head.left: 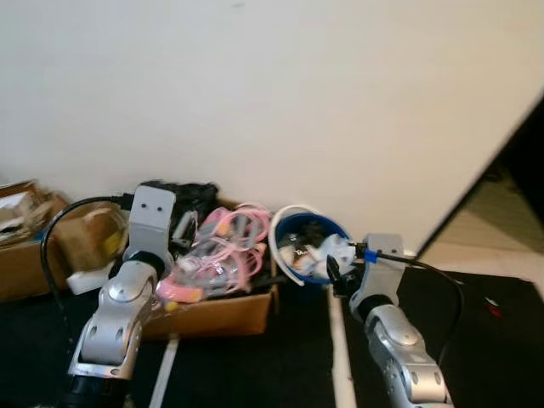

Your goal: Picking trash to rubbish bin

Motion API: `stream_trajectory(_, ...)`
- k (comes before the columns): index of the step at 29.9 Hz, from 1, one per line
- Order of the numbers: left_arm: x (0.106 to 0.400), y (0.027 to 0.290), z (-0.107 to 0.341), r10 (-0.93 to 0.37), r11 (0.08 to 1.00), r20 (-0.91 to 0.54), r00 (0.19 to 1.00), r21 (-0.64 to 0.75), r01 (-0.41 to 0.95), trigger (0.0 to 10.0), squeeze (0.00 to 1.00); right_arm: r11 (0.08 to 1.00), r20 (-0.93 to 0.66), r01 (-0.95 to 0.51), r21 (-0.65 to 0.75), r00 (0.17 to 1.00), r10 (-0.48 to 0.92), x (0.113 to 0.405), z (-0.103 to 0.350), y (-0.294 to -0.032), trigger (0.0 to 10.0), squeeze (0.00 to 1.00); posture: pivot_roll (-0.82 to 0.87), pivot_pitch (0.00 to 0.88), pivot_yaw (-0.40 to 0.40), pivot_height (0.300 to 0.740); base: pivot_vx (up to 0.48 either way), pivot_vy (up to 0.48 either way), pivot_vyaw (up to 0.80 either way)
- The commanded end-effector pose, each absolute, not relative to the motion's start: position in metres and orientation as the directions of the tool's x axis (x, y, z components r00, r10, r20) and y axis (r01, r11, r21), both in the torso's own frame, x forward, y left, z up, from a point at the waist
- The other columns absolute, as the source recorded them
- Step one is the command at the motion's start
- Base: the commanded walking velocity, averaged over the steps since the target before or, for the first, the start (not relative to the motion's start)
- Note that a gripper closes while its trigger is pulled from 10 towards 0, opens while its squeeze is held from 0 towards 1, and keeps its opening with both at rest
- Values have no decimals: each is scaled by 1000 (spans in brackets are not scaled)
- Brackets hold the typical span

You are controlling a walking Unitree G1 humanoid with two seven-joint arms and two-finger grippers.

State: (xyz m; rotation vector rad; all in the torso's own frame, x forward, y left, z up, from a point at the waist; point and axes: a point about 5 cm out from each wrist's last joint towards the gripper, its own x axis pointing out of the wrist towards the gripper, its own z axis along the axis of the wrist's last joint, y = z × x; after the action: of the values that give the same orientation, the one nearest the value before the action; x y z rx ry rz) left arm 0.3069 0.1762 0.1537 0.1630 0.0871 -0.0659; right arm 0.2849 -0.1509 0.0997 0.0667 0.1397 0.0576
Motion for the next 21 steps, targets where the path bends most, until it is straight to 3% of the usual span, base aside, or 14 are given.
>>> stream_trajectory(1, 305, 177, 150, -55, 984, -107, 993, 164, 72, 10000, 0, 996, -166, -43, 73, 985, 54, 282, 95, -153, 10000, 0, 14, 125, 7, 740, 0, 0, -800)
stream_trajectory(21, 305, 175, 150, -60, 985, -102, 993, 155, 76, 10000, 0, 997, -168, -34, 69, 985, 46, 282, 97, -155, 10000, 0, 7, 127, 5, 740, 0, 0, -800)
